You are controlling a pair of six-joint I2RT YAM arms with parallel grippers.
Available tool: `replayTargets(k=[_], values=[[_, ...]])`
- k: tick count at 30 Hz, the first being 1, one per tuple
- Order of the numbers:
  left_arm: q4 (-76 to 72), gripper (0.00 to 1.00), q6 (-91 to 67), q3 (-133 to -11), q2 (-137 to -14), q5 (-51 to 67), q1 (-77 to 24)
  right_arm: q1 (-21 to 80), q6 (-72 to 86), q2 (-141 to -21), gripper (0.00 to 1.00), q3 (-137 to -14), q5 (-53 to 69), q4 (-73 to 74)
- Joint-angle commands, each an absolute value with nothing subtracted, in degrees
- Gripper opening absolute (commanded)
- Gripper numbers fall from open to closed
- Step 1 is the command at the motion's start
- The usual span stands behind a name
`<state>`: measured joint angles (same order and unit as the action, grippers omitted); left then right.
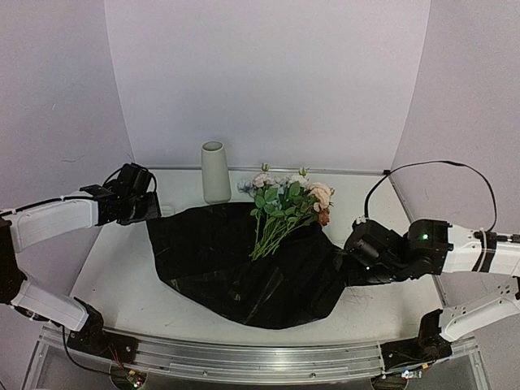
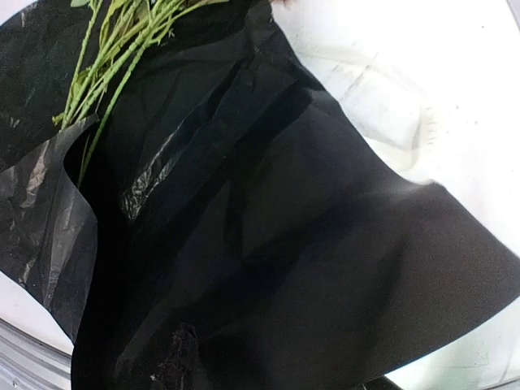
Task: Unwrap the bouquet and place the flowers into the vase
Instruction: Unfold the wrapping paper at the center of the board.
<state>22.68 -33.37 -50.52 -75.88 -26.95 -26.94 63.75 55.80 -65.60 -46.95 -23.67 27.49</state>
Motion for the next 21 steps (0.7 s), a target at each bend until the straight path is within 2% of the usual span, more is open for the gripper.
replayTargets(k=[1, 8, 15, 21], values=[[23.87, 0.67, -30.36, -55.92, -71.69, -23.86, -26.72, 63.92, 55.53, -62.57, 0.52, -51.72, -29.87, 35.58], [23.91, 0.68, -28.59, -59.19, -70.17, -12.11, -26.72, 63.90, 52.30, -61.70, 0.62, -59.44, -35.89, 40.23], [23.91, 0.65, -28.79, -61.94, -73.34, -0.69, -27.45, 63.91, 47.34, -64.79, 0.62, -65.12, -35.66, 38.50], [23.73, 0.63, -29.20, -64.60, -78.03, -0.18, -31.65, 63.91, 40.33, -69.66, 0.62, -67.44, -29.64, 31.77]])
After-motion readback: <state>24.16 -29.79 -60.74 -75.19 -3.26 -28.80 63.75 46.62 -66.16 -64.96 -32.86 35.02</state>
